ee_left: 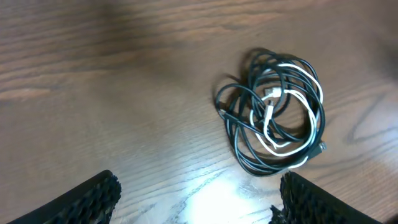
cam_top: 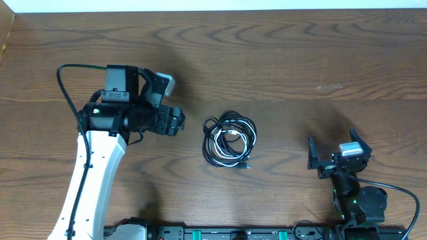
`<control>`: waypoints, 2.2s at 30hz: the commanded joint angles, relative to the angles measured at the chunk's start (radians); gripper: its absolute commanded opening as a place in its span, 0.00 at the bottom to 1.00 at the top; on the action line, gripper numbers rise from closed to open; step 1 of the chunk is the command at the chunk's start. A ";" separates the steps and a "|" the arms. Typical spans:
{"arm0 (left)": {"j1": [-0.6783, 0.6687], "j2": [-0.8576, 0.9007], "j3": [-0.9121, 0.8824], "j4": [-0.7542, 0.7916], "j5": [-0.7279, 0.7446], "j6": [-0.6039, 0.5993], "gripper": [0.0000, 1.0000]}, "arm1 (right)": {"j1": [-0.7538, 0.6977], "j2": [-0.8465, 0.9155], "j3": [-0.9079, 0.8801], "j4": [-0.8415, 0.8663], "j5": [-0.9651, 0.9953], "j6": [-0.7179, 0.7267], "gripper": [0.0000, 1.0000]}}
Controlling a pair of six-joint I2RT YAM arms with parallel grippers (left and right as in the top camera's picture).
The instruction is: Untangle cables
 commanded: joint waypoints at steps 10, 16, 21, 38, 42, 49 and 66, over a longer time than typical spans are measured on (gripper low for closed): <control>-0.047 0.136 0.021 0.005 0.013 0.041 0.83 | -0.005 -0.005 -0.004 -0.002 0.004 0.014 0.99; -0.047 0.221 0.021 0.013 0.013 0.041 0.83 | -0.005 -0.005 -0.004 -0.002 0.004 0.014 0.99; -0.047 0.243 0.020 0.027 0.013 0.041 0.83 | -0.005 -0.005 -0.004 -0.002 0.004 0.014 0.99; -0.047 0.248 0.020 0.053 0.013 0.041 0.83 | -0.005 -0.005 -0.004 -0.002 0.004 0.014 0.99; -0.047 0.257 0.020 0.061 0.013 0.040 0.83 | -0.005 -0.005 -0.004 -0.002 0.004 0.014 0.99; -0.047 0.257 0.020 0.060 0.013 0.037 0.83 | -0.005 -0.005 -0.004 -0.002 0.004 0.014 0.99; -0.047 0.257 0.013 0.060 0.013 0.036 0.83 | -0.005 -0.005 -0.004 -0.002 0.004 0.014 0.99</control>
